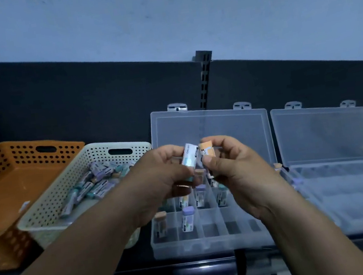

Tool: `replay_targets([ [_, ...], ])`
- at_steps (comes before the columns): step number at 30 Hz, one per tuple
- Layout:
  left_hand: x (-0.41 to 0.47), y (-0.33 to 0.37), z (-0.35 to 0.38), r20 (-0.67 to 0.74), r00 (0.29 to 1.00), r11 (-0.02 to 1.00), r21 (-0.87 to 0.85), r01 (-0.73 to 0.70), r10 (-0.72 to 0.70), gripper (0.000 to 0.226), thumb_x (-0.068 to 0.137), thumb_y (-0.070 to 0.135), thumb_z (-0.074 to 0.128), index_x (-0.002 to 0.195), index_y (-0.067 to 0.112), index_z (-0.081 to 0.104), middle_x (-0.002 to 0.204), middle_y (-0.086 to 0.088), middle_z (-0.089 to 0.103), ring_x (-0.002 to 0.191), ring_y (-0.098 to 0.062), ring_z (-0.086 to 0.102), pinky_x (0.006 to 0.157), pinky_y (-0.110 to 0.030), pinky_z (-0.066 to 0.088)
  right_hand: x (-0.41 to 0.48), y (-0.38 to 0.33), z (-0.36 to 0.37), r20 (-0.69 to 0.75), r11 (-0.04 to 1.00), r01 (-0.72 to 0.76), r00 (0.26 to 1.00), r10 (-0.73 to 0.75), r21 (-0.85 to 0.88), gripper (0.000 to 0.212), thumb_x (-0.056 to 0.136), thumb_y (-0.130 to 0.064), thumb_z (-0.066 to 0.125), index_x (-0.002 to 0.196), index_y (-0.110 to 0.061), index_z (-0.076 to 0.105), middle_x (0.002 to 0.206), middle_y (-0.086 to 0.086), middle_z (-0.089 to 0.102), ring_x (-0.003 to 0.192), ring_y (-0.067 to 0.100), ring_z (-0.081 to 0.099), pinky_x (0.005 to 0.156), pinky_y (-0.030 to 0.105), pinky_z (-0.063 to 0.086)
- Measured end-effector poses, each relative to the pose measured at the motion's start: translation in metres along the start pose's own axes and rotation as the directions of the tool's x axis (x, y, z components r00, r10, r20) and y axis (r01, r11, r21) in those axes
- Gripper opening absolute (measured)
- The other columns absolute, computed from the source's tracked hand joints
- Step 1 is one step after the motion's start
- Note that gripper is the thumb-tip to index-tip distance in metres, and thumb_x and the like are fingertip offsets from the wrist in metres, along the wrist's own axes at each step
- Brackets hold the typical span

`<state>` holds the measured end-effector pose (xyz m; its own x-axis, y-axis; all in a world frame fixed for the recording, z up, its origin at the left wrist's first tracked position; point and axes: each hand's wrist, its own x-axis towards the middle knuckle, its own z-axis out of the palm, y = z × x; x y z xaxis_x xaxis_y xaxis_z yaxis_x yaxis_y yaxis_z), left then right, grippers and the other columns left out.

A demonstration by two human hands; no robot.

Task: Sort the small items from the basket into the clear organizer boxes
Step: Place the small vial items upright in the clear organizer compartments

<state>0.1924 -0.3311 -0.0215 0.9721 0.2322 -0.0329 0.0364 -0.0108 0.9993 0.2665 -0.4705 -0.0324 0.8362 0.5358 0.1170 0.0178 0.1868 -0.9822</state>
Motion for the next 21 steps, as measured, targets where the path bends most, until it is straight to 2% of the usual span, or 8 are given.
replay_targets([
  [3, 0.003, -0.002, 0.004, -0.148, 0.981, 0.966, 0.242, -0.088, 0.127, 0.016, 0.082, 0.0, 0.067, 0.095, 0.009, 0.062, 0.082, -0.018, 0.069, 0.068, -0.025, 0.066, 0.056, -0.031, 0.05, -0.004, 0.0, -0.024, -0.046, 0.984, 0.076, 0.995, -0.085, -0.161, 0.033, 0.087, 0.005, 0.06, 0.108, -0.021, 0.063, 0.066, -0.008, 0.062, 0.063, 0.005, 0.059, 0.059, 0.016, 0.047],
  [6, 0.003, -0.001, 0.008, -0.142, 0.961, 0.874, 0.463, -0.148, 0.237, 0.008, 0.082, 0.008, 0.07, 0.084, 0.014, 0.065, 0.082, -0.014, 0.069, 0.075, -0.031, 0.066, 0.071, -0.042, 0.055, -0.007, 0.003, -0.045, -0.031, 0.958, 0.087, 0.995, -0.099, -0.275, 0.031, 0.086, 0.003, 0.064, 0.104, -0.022, 0.064, 0.063, -0.009, 0.059, 0.061, 0.006, 0.057, 0.057, 0.018, 0.048],
  [8, 0.004, -0.004, 0.011, -0.087, 0.966, 0.8, 0.581, -0.15, 0.244, 0.012, 0.086, 0.012, 0.067, 0.084, 0.024, 0.068, 0.079, -0.004, 0.067, 0.068, -0.017, 0.063, 0.063, -0.033, 0.053, -0.007, 0.007, -0.054, -0.016, 0.941, 0.061, 0.997, -0.071, -0.333, 0.021, 0.087, 0.0, 0.065, 0.097, -0.018, 0.062, 0.067, -0.002, 0.058, 0.064, 0.012, 0.056, 0.061, 0.025, 0.052],
  [10, 0.006, -0.009, 0.017, -0.035, 0.975, 0.737, 0.661, -0.142, 0.219, 0.017, 0.09, 0.015, 0.062, 0.089, 0.031, 0.067, 0.079, 0.009, 0.064, 0.055, 0.001, 0.055, 0.052, -0.019, 0.044, -0.007, 0.012, -0.061, -0.007, 0.918, 0.049, 0.998, -0.057, -0.394, 0.011, 0.089, -0.003, 0.064, 0.09, -0.014, 0.06, 0.069, 0.003, 0.054, 0.065, 0.017, 0.054, 0.065, 0.033, 0.052],
  [12, 0.007, -0.013, 0.024, 0.01, 0.981, 0.686, 0.713, -0.143, 0.193, 0.018, 0.09, 0.017, 0.063, 0.096, 0.033, 0.065, 0.084, 0.013, 0.063, 0.064, 0.005, 0.057, 0.059, -0.016, 0.047, -0.006, 0.018, -0.066, 0.018, 0.877, 0.064, 0.998, -0.064, -0.476, 0.008, 0.089, -0.007, 0.064, 0.084, -0.011, 0.059, 0.068, 0.005, 0.054, 0.065, 0.018, 0.051, 0.067, 0.036, 0.048],
  [15, 0.01, -0.021, 0.032, 0.043, 0.982, 0.584, 0.799, -0.143, 0.183, 0.015, 0.086, 0.018, 0.067, 0.094, 0.03, 0.064, 0.09, 0.014, 0.064, 0.082, -0.001, 0.06, 0.077, -0.025, 0.052, -0.006, 0.026, -0.072, 0.069, 0.811, 0.066, 0.997, -0.032, -0.581, 0.012, 0.087, -0.013, 0.069, 0.079, -0.015, 0.06, 0.067, 0.006, 0.06, 0.065, 0.018, 0.054, 0.068, 0.038, 0.048],
  [18, 0.017, -0.032, 0.036, 0.077, 0.981, 0.505, 0.849, -0.158, 0.176, 0.016, 0.085, 0.016, 0.066, 0.094, 0.029, 0.066, 0.094, 0.014, 0.065, 0.086, -0.003, 0.059, 0.079, -0.024, 0.05, -0.005, 0.034, -0.075, 0.092, 0.758, 0.068, 0.996, -0.01, -0.649, 0.016, 0.085, -0.011, 0.071, 0.077, -0.019, 0.059, 0.073, 0.009, 0.064, 0.069, 0.021, 0.059, 0.072, 0.044, 0.052],
  [21, 0.023, -0.043, 0.041, 0.114, 0.98, 0.457, 0.872, -0.177, 0.162, 0.02, 0.086, 0.016, 0.064, 0.101, 0.029, 0.067, 0.1, 0.014, 0.065, 0.091, -0.005, 0.058, 0.082, -0.023, 0.048, -0.005, 0.043, -0.077, 0.108, 0.715, 0.081, 0.994, -0.008, -0.695, 0.018, 0.085, -0.006, 0.069, 0.079, -0.02, 0.06, 0.076, 0.005, 0.063, 0.071, 0.014, 0.058, 0.074, 0.037, 0.051],
])
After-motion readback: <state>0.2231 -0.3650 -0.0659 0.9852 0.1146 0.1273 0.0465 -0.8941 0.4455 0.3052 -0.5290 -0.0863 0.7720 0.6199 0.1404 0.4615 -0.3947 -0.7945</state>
